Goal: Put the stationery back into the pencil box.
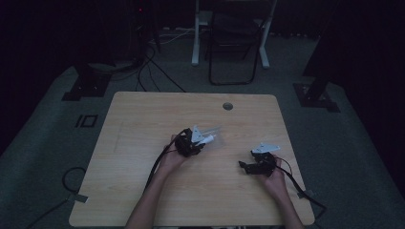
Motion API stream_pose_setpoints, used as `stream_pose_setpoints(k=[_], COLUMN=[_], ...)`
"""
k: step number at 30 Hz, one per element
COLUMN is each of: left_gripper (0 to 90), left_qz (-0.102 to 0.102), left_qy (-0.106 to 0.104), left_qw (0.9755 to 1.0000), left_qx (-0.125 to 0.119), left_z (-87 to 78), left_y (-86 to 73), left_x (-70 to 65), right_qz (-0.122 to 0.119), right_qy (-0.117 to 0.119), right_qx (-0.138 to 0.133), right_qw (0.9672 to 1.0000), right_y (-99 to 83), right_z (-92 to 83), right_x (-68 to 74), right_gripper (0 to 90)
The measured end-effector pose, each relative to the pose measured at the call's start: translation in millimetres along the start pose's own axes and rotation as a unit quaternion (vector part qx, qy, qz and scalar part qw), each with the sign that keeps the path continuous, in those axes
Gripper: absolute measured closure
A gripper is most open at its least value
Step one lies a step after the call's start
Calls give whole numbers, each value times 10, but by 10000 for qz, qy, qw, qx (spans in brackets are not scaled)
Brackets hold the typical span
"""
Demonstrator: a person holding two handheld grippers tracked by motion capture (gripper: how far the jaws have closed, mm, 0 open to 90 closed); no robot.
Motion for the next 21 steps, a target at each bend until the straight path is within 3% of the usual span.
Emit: stream_pose_setpoints(k=[21], left_gripper=[708], left_qz=[33], left_qy=[-23], left_qw=[9996], left_qx=[285], left_z=[148], left_y=[-91], left_x=[16], right_qz=[-1], right_qy=[2], right_qx=[0], right_qw=[10000], right_y=[0], right_z=[0], right_x=[0], right_gripper=[230])
Point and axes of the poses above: each handheld gripper's, and its own axes: z roughly forward along the jaws, y roughly out of its top, x roughly to its left, the point moved 8 cm from there along z, roughly forward along the jaws, and after that the axes turned 9 degrees about -y, right-handed, at the moved point
